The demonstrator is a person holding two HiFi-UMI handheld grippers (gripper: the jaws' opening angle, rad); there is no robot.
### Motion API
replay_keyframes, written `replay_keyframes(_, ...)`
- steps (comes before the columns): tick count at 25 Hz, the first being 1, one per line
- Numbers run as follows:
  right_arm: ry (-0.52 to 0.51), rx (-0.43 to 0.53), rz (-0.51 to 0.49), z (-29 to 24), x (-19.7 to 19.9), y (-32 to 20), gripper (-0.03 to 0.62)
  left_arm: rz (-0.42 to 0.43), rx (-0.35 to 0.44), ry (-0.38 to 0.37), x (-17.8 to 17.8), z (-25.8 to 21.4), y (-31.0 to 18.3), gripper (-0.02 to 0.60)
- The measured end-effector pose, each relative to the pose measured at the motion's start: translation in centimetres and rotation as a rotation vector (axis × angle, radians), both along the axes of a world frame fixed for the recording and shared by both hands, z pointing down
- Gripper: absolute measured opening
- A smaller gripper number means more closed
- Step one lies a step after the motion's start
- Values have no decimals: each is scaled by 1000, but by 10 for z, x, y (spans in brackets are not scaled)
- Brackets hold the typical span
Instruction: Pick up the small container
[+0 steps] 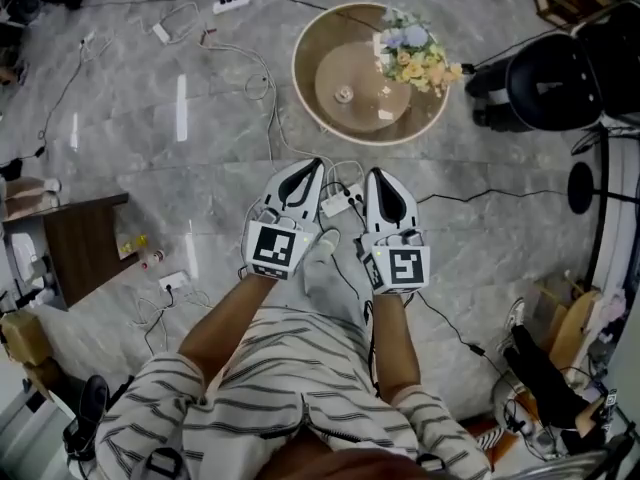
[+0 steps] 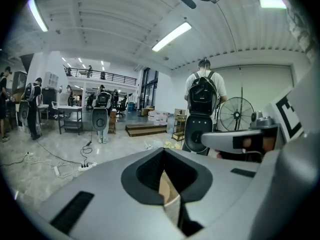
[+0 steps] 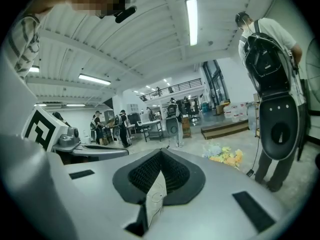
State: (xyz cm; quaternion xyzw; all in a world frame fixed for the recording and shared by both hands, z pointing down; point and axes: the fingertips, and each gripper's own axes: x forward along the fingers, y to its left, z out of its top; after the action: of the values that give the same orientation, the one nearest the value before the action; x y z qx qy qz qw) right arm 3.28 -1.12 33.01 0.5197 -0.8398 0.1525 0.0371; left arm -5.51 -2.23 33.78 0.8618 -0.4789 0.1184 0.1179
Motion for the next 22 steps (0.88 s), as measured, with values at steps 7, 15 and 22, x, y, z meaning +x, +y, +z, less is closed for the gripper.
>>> replay_keyframes(7, -4, -28, 9, 51, -2, -54, 8, 23, -49, -33, 5, 64, -60, 2)
replay_keyframes(15, 5, -80, 37, 123, -7, -101, 8, 26, -104, -28, 6, 155, -125, 0)
replay_keyframes(22, 8, -108, 77, 174, -4, -126, 8, 45, -145, -44, 14, 222, -161, 0)
